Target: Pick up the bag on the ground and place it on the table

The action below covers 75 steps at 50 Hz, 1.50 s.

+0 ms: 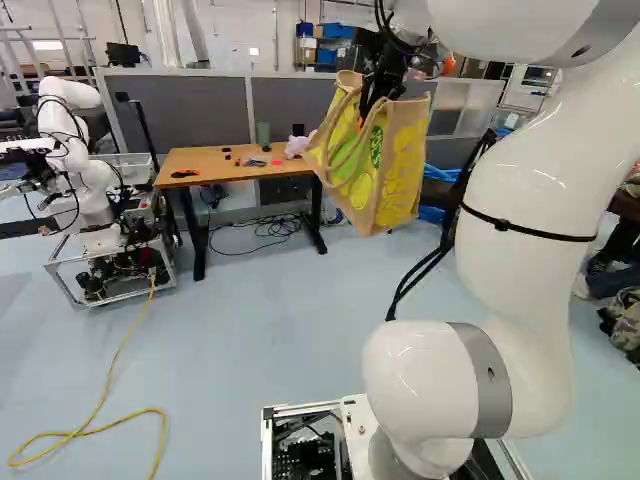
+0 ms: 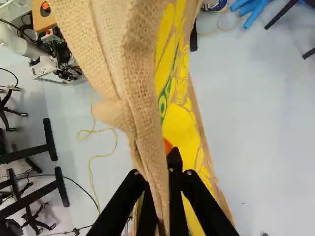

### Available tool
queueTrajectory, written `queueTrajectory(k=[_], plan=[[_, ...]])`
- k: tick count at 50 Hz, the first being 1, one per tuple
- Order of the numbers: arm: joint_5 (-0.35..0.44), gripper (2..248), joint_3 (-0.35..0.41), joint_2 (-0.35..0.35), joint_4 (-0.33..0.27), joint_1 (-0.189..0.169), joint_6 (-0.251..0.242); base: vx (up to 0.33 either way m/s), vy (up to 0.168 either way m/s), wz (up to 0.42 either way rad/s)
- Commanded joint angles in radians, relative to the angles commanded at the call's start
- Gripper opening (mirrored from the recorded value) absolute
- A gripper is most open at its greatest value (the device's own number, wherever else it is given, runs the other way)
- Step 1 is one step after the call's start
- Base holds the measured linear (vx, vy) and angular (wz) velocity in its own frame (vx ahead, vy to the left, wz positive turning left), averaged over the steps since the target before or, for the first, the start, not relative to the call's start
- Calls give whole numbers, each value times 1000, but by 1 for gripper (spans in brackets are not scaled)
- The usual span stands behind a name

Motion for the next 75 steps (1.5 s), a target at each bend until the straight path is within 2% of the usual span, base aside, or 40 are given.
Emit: queueTrajectory(k=[35, 75], plan=[[0, 21, 0, 0, 0, 0, 0, -1, 31, 151], [0, 21, 0, 0, 0, 0, 0, 5, 64, 299]])
